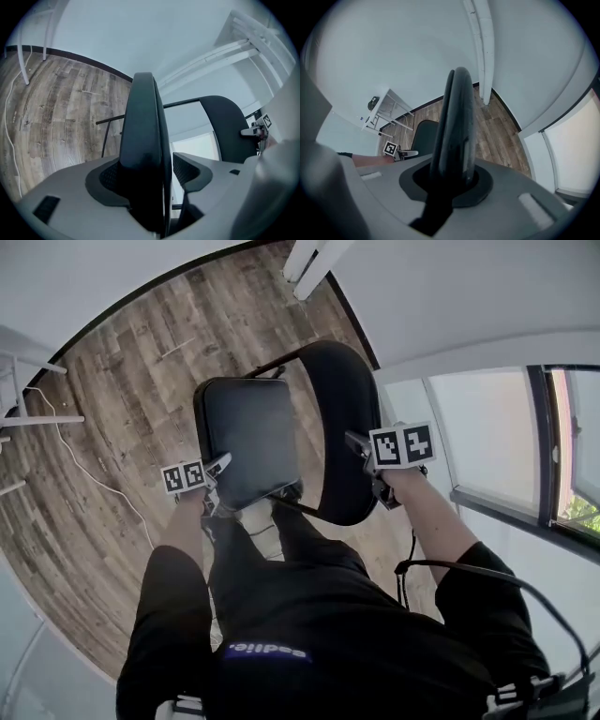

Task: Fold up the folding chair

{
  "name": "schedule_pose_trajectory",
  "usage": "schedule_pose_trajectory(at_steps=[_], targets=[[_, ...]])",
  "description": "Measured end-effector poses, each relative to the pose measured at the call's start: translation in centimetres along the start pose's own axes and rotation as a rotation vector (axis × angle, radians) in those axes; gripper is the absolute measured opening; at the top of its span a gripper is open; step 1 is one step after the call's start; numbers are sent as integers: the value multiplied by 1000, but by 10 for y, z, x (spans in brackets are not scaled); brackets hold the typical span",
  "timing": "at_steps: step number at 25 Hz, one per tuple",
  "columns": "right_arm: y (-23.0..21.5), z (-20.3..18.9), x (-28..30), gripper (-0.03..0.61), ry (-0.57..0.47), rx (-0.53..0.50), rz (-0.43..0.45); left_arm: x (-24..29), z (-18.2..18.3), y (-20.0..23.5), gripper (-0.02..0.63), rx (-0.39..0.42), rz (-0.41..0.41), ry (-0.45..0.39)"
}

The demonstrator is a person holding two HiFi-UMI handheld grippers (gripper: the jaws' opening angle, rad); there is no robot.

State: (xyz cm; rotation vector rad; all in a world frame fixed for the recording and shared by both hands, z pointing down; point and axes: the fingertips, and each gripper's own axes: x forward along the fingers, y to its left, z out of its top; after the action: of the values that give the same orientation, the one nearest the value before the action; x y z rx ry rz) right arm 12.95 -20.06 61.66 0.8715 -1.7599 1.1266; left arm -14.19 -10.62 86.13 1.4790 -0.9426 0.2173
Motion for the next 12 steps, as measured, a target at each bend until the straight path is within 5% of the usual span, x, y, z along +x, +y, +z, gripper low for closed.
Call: schedule_pose_trajectory(at_steps=[12], targets=[[8,6,-37,54,7,24,-15,4,-4,-103,308,-26,-78,-70]])
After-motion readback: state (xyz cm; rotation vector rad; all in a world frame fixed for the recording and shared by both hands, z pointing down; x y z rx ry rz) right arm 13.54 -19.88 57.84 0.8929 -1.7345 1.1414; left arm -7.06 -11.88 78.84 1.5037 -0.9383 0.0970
